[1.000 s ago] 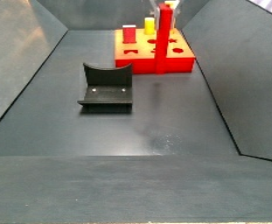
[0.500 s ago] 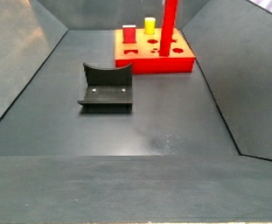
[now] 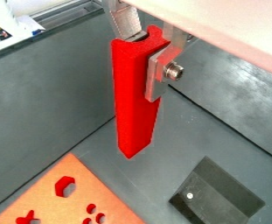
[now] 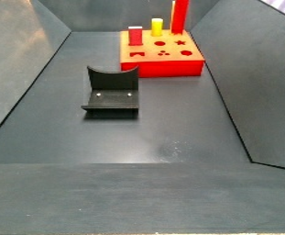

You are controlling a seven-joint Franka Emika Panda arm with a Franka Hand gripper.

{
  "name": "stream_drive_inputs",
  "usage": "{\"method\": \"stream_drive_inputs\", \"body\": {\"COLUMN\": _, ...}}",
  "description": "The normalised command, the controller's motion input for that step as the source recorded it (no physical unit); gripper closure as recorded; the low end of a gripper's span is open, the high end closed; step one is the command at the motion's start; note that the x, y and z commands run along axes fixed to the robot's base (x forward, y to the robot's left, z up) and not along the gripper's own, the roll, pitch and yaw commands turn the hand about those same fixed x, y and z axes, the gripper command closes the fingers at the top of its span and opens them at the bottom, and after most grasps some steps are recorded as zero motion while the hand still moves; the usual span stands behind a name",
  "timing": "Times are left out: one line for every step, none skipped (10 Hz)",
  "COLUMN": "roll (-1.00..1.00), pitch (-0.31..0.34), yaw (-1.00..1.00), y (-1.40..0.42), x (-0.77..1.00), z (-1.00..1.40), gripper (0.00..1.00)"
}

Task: Pick up the arch object. Move up. Move to above the board. Insert the arch object.
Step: Move to above the board, then insert the arch object.

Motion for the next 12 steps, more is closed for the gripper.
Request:
{"method": "stream_drive_inputs", "body": {"roll": 0.12, "pitch": 0.388, "yaw": -0.12, "y": -1.0, "x": 0.12, "z": 0.26, "gripper": 1.0}}
{"method": "stream_drive_inputs", "body": {"roll": 0.15, "pitch": 0.357, "yaw": -0.06, "y": -1.0, "x": 0.14, "z": 0.27, "gripper": 1.0}}
{"method": "stream_drive_inputs", "body": {"roll": 0.09, "pitch": 0.264, "yaw": -0.02, "y": -1.0, "x": 0.15, "z": 0.26, "gripper": 1.0}}
{"method": "stream_drive_inputs", "body": {"roll": 0.07, "pitch": 0.197, "yaw": -0.01, "y": -1.0, "x": 0.16, "z": 0.26, "gripper": 1.0}}
{"method": "stream_drive_inputs", "body": {"roll": 0.04, "pitch": 0.142, "yaw": 0.0, "y": -1.0, "x": 0.17, "z": 0.27, "gripper": 1.0}}
{"method": "stream_drive_inputs", "body": {"roll": 0.02, "pitch": 0.123, "yaw": 0.0, "y": -1.0, "x": 0.18, "z": 0.27, "gripper": 1.0}}
{"method": "stream_drive_inputs", "body": {"roll": 0.02, "pitch": 0.118, "yaw": 0.01, "y": -1.0, "x": 0.2, "z": 0.27, "gripper": 1.0}}
{"method": "stream_drive_inputs", "body": {"roll": 0.01, "pitch": 0.124, "yaw": 0.01, "y": -0.82, "x": 0.21, "z": 0.23, "gripper": 1.0}}
{"method": "stream_drive_inputs", "body": {"roll": 0.01, "pitch": 0.126, "yaw": 0.01, "y": -0.56, "x": 0.16, "z": 0.16, "gripper": 1.0}}
{"method": "stream_drive_inputs", "body": {"roll": 0.02, "pitch": 0.116, "yaw": 0.01, "y": -0.35, "x": 0.12, "z": 0.11, "gripper": 1.0}}
{"method": "stream_drive_inputs", "body": {"roll": 0.03, "pitch": 0.096, "yaw": 0.01, "y": -0.21, "x": 0.09, "z": 0.07, "gripper": 1.0}}
{"method": "stream_drive_inputs", "body": {"roll": 0.09, "pitch": 0.0, "yaw": -0.93, "y": 0.07, "x": 0.03, "z": -0.47, "gripper": 1.0}}
